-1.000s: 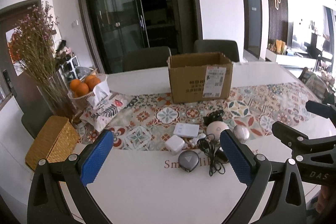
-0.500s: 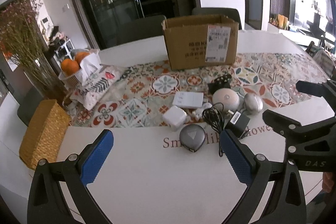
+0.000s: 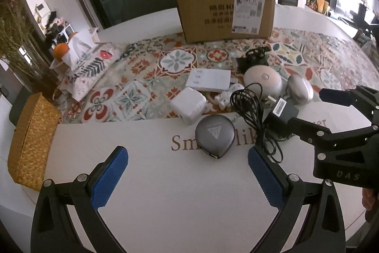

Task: Organize rigid objects
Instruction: 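Move the right tool toward the black power adapter while the left tool approaches the grey puck, then close the right tool on the black adapter while the left tool grasps the grey puck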

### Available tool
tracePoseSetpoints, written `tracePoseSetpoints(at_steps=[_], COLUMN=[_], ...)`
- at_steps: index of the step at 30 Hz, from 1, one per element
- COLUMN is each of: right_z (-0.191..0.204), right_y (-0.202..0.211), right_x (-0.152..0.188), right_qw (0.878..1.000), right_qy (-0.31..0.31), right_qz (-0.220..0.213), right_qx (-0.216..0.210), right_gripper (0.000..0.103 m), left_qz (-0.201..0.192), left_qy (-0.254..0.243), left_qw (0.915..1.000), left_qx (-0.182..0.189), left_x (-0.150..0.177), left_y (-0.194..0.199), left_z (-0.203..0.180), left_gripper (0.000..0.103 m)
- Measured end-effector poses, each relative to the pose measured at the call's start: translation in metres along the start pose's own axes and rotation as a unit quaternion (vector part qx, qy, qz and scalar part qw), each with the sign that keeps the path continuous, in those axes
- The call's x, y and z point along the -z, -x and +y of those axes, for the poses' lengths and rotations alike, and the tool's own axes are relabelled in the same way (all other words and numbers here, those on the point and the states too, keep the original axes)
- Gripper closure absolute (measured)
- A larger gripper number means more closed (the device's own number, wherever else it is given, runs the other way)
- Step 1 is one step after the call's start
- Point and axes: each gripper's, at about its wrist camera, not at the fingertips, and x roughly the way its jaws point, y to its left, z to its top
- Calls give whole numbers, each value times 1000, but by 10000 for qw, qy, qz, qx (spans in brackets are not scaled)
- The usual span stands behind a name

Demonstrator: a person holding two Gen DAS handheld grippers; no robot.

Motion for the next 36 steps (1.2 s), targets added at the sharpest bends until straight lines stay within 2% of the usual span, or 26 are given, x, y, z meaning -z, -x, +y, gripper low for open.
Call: tracePoseSetpoints(at_steps=[9, 20, 25, 36], right_z=[-4, -6, -5, -5], right_y=[-31, -53, -57, -42], right_x=[5, 4, 5, 10], right_qw=[9993, 9978, 9972, 9984], right_qy=[154, 335, 260, -98], right_qz=[215, 302, 343, 395], right_qx=[-267, -480, -604, -402], right_gripper=[33, 35, 44, 47], left_qz=[211, 281, 291, 122], left_qy=[-109, -180, -218, -413], left_qw=[9997, 9994, 9993, 9985], left_qx=[8, 5, 75, 334], left_x=[1, 1, -1, -5], left_y=[-24, -37, -41, -37], left_z=[-8, -11, -10, -11], left_gripper=[0, 0, 0, 0])
